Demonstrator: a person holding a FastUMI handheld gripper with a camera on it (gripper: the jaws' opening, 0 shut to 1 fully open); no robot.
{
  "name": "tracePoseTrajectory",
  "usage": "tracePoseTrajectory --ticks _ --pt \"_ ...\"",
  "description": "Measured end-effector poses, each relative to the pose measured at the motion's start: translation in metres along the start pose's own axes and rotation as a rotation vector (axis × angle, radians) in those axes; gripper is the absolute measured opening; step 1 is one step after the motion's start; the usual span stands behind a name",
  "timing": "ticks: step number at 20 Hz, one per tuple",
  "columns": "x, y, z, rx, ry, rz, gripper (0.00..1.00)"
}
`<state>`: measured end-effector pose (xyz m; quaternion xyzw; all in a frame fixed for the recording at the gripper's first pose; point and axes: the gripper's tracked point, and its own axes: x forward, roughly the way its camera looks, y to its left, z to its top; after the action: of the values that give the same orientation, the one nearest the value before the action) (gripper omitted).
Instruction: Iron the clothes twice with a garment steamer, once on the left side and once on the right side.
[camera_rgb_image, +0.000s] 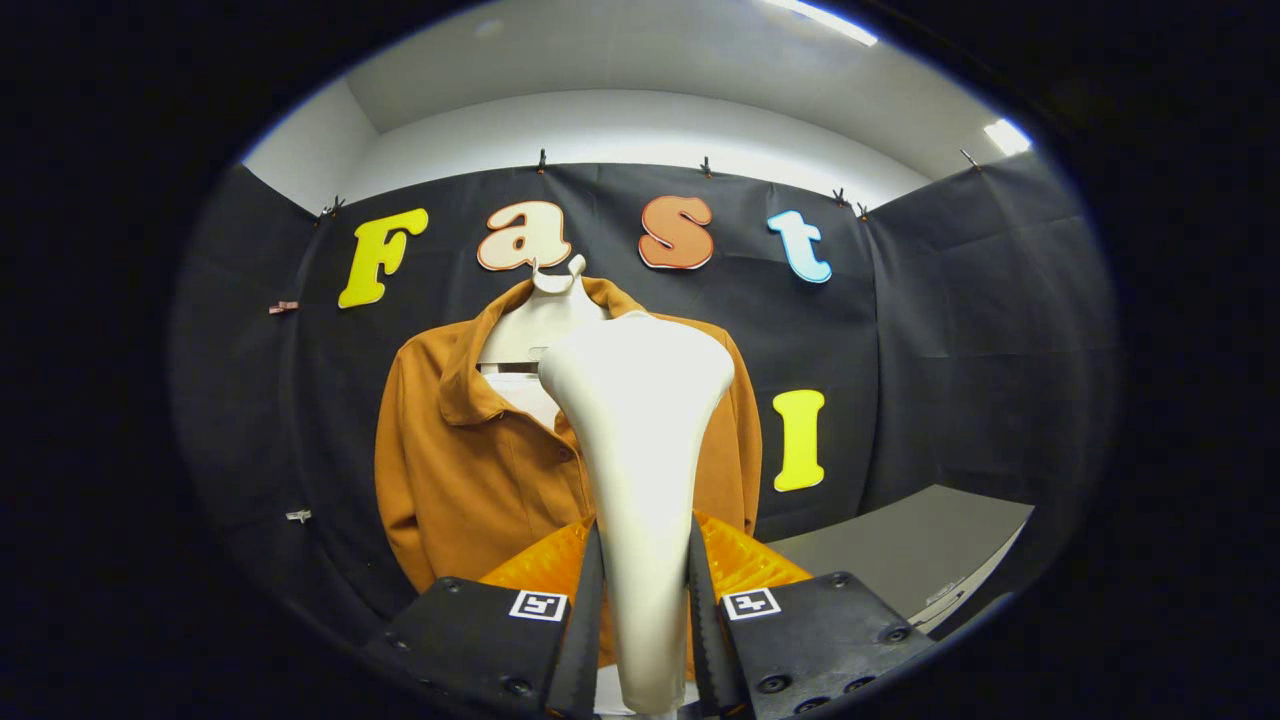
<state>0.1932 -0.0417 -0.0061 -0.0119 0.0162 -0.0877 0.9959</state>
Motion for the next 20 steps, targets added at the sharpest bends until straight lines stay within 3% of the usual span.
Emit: tracePoseTrajectory --ticks 20 --pt "0.0029 -0.0089 -0.0039 -0.007 0.023 0.027 0.42"
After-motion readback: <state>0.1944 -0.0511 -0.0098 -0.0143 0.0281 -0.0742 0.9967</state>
